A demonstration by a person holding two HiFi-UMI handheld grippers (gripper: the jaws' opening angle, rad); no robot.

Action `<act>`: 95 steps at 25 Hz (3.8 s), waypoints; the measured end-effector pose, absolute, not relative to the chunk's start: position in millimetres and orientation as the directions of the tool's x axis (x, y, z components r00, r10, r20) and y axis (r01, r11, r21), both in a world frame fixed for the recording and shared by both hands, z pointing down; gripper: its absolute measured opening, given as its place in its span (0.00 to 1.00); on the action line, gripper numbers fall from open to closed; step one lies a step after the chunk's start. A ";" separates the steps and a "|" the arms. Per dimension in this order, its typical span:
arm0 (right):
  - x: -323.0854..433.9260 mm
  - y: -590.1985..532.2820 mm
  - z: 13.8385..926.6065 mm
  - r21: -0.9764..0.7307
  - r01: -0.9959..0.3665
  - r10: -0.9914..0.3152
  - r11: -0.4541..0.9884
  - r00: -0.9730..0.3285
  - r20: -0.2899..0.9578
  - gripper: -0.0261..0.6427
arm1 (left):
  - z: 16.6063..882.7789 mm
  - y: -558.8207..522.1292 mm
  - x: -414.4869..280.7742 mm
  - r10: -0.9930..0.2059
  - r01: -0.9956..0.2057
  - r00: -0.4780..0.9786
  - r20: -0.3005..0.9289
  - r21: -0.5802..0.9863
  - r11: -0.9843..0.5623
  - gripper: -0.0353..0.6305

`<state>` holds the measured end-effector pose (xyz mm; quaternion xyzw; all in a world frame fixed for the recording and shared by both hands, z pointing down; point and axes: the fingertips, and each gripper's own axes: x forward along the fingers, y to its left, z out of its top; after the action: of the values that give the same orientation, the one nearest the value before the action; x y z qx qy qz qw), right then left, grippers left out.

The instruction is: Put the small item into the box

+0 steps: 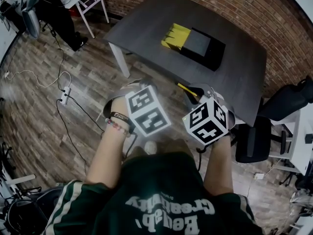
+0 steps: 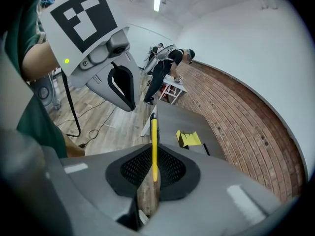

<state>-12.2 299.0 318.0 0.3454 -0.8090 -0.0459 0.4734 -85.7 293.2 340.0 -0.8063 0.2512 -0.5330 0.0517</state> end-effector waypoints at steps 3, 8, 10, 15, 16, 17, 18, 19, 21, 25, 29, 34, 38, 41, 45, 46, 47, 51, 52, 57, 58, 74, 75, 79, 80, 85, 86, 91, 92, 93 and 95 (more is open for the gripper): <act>-18.7 294.3 317.1 0.405 -0.514 -0.604 0.756 -0.309 0.735 0.09 | 339.4 290.2 -92.6 -0.460 -0.348 0.307 0.833 -0.351 -0.869 0.06; -29.4 285.6 314.5 0.413 -0.509 -0.607 0.755 -0.308 0.732 0.09 | 337.1 280.5 -103.7 -0.468 -0.352 0.309 0.828 -0.358 -0.865 0.06; -34.3 283.8 315.0 0.412 -0.505 -0.604 0.758 -0.307 0.735 0.09 | 336.7 277.4 -108.3 -0.468 -0.353 0.310 0.827 -0.357 -0.865 0.06; -40.2 278.8 317.6 0.406 -0.506 -0.598 0.761 -0.303 0.742 0.09 | 339.3 271.1 -112.9 -0.459 -0.351 0.317 0.830 -0.347 -0.869 0.06; -40.3 276.4 318.4 0.405 -0.507 -0.597 0.761 -0.303 0.742 0.09 | 340.0 268.5 -112.9 -0.458 -0.352 0.318 0.830 -0.346 -0.870 0.06; -40.1 273.6 319.1 0.403 -0.508 -0.597 0.761 -0.303 0.743 0.09 | 340.5 265.6 -112.3 -0.458 -0.352 0.318 0.830 -0.345 -0.870 0.06; -39.9 270.7 319.8 0.401 -0.509 -0.596 0.761 -0.305 0.743 0.09 | 340.9 262.8 -111.1 -0.457 -0.352 0.319 0.830 -0.344 -0.871 0.06; -39.8 268.2 320.8 0.399 -0.510 -0.594 0.762 -0.306 0.744 0.09 | 341.5 260.4 -109.9 -0.455 -0.350 0.320 0.831 -0.343 -0.872 0.06; -40.4 263.5 323.2 0.394 -0.510 -0.591 0.764 -0.309 0.745 0.09 | 343.3 256.4 -108.4 -0.451 -0.346 0.320 0.833 -0.340 -0.874 0.06; -40.1 250.5 327.2 0.385 -0.508 -0.583 0.771 -0.318 0.748 0.09 | 347.2 244.4 -108.1 -0.446 -0.345 0.310 0.840 -0.337 -0.876 0.06; -37.3 231.3 328.6 0.381 -0.506 -0.581 0.774 -0.326 0.746 0.09 | 349.3 225.5 -106.1 -0.446 -0.347 0.302 0.843 -0.338 -0.875 0.06; -28.9 204.2 332.3 0.376 -0.497 -0.573 0.782 -0.334 0.749 0.09 | 351.4 198.3 -97.2 -0.448 -0.353 0.294 0.844 -0.340 -0.872 0.06; -23.7 174.8 331.7 0.383 -0.485 -0.573 0.786 -0.342 0.744 0.09 | 352.4 171.1 -88.3 -0.452 -0.355 0.292 0.843 -0.343 -0.869 0.06; -18.5 148.2 329.4 0.392 -0.472 -0.576 0.790 -0.349 0.739 0.09 | 352.9 146.8 -80.8 -0.457 -0.358 0.290 0.841 -0.348 -0.867 0.06; -6.9 107.0 326.6 0.399 -0.457 -0.577 0.795 -0.367 0.730 0.09 | 350.6 104.2 -69.4 -0.486 -0.382 0.280 0.828 -0.368 -0.848 0.06; -3.4 95.6 325.5 0.398 -0.455 -0.576 0.797 -0.371 0.729 0.09 | 349.3 93.0 -66.2 -0.490 -0.386 0.277 0.826 -0.372 -0.844 0.06; -0.5 84.7 324.8 0.395 -0.453 -0.572 0.800 -0.376 0.729 0.09 | 348.7 83.0 -63.3 -0.490 -0.388 0.274 0.827 -0.371 -0.843 0.06; 5.8 43.9 325.0 0.389 -0.435 -0.560 0.812 -0.393 0.730 0.09 | 350.2 44.3 -58.3 -0.488 -0.406 0.258 0.834 -0.365 -0.838 0.06; 6.9 35.2 325.0 0.388 -0.430 -0.557 0.815 -0.397 0.730 0.09 | 350.9 35.1 -57.4 -0.488 -0.410 0.254 0.835 -0.364 -0.836 0.06; 19.1 -3.2 329.2 0.379 -0.415 -0.542 0.827 -0.408 0.735 0.09 | 356.8 -5.5 -49.2 -0.483 -0.426 0.236 0.843 -0.357 -0.831 0.06; 22.9 -10.3 330.6 0.377 -0.414 -0.539 0.829 -0.410 0.736 0.09 | 358.2 -12.7 -46.0 -0.482 -0.428 0.233 0.845 -0.356 -0.831 0.06; 59.4 -93.1 353.7 0.341 -0.385 -0.496 0.858 -0.445 0.745 0.09 | 376.9 -87.5 -8.8 -0.465 -0.452 0.192 0.864 -0.343 -0.824 0.06; 60.1 -95.4 354.1 0.340 -0.384 -0.495 0.859 -0.448 0.745 0.09 | 377.5 -89.5 -7.9 -0.464 -0.452 0.190 0.865 -0.343 -0.823 0.06; 62.9 -102.1 355.5 0.340 -0.378 -0.492 0.861 -0.453 0.744 0.09 | 378.9 -96.0 -5.6 -0.465 -0.455 0.183 0.866 -0.345 -0.821 0.06; 63.6 -103.3 355.1 0.340 -0.378 -0.492 0.861 -0.453 0.743 0.09 | 378.7 -97.1 -4.9 -0.465 -0.455 0.182 0.866 -0.345 -0.821 0.06; 64.5 -107.8 355.4 0.336 -0.376 -0.489 0.863 -0.460 0.741 0.09 | 377.6 -101.0 -2.6 -0.466 -0.457 0.180 0.866 -0.346 -0.820 0.06; 64.7 -108.4 356.4 0.335 -0.376 -0.488 0.864 -0.460 0.742 0.09 | 378.2 -101.7 -2.4 -0.465 -0.456 0.179 0.867 -0.345 -0.820 0.06; 64.3 -111.0 358.7 0.329 -0.383 -0.487 0.863 -0.460 0.743 0.09 | 380.1 -104.8 -3.6 -0.462 -0.453 0.178 0.869 -0.345 -0.822 0.06; 64.8 -111.3 359.4 0.328 -0.385 -0.487 0.863 -0.459 0.743 0.09 | 380.6 -105.0 -3.0 -0.461 -0.451 0.179 0.869 -0.344 -0.823 0.06; 65.2 -111.4 360.1 0.327 -0.387 -0.487 0.862 -0.458 0.744 0.09 | 381.3 -105.0 -2.5 -0.459 -0.449 0.180 0.870 -0.342 -0.825 0.06; 64.4 -111.9 361.3 0.324 -0.391 -0.487 0.861 -0.455 0.746 0.09 | 382.5 -105.2 -2.7 -0.454 -0.443 0.184 0.872 -0.339 -0.830 0.06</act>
<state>64.4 -111.9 361.3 0.2580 -0.8512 -0.0527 0.4540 -2.7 -105.2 382.5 -0.7693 0.2917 -0.5684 0.0049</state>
